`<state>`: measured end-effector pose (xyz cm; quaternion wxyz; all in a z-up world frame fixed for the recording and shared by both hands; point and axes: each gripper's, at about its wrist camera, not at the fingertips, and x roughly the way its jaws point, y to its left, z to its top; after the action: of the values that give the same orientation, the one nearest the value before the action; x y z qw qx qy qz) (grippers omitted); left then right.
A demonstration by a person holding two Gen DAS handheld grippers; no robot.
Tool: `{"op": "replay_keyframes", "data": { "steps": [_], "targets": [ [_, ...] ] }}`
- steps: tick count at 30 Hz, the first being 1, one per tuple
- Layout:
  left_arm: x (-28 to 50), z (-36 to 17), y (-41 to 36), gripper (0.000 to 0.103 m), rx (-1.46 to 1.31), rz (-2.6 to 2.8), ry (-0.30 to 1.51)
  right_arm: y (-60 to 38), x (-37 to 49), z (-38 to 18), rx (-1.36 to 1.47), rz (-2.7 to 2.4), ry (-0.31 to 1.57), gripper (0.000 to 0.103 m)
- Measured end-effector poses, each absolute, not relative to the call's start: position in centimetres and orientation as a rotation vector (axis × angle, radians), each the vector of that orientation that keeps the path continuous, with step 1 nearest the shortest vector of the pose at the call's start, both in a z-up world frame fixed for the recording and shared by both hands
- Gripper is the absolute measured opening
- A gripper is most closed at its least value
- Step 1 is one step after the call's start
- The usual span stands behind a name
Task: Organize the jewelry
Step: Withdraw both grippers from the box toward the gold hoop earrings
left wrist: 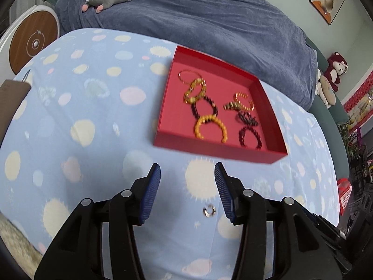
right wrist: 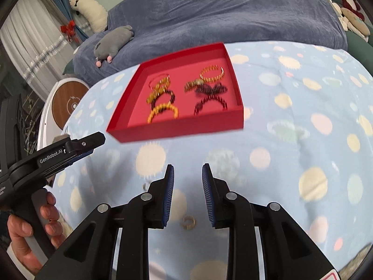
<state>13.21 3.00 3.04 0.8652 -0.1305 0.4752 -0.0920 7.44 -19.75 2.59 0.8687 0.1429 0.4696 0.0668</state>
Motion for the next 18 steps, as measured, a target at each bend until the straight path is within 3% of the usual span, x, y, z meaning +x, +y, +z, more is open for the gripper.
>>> {"op": "replay_keyframes", "data": {
  "steps": [18],
  "targets": [
    [6.9, -0.8, 2.5, 0.046, -0.198, -0.193, 1.043, -18.2, 3.6, -1.3, 0.258, 0.128, 1.076, 0.026]
  ]
}}
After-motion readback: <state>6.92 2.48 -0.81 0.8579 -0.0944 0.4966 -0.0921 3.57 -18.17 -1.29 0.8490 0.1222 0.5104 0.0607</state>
